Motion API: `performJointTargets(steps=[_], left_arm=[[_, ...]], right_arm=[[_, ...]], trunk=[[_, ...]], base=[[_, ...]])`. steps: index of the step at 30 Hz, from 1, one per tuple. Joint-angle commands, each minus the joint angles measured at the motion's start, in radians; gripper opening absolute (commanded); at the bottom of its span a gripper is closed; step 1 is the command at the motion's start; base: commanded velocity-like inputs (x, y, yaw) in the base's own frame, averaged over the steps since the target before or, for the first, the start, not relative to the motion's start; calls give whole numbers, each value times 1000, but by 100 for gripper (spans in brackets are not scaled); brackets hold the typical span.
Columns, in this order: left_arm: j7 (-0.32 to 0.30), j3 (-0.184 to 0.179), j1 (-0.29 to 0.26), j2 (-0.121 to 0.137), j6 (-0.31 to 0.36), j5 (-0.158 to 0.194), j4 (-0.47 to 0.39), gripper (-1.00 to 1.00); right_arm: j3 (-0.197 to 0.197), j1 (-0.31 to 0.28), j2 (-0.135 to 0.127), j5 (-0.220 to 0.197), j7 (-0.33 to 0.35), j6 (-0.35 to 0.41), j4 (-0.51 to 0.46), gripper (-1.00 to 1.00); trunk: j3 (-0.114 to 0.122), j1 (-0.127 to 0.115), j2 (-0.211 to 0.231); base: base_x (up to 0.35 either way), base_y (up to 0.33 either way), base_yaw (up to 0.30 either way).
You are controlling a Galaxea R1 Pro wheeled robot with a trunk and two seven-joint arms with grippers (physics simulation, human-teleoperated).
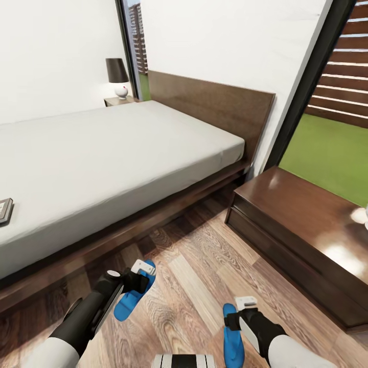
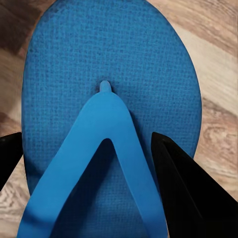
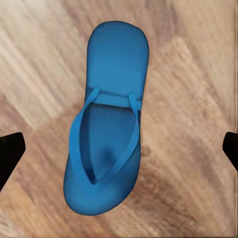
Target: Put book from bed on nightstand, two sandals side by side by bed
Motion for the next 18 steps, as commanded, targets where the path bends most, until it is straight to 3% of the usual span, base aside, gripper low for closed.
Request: performJointTargets(steps=[1, 12, 18], left_arm=[[-9, -1, -1, 1, 2, -12, -1, -100], [-11, -1, -1, 1, 2, -7, -2, -100], [-11, 0, -1, 2, 2, -8, -2, -100]], right_arm=[[8, -1, -3, -3, -8, 7, -2, 100], [7, -29, -46, -9, -15, 8, -9, 100], [9, -51, -39, -8, -15, 67, -12, 100]], trunk=[[-5, 0, -1], [-43, 5, -3], [-43, 5, -3]], base=[[0, 0, 0], [0, 0, 0], [0, 0, 0]])
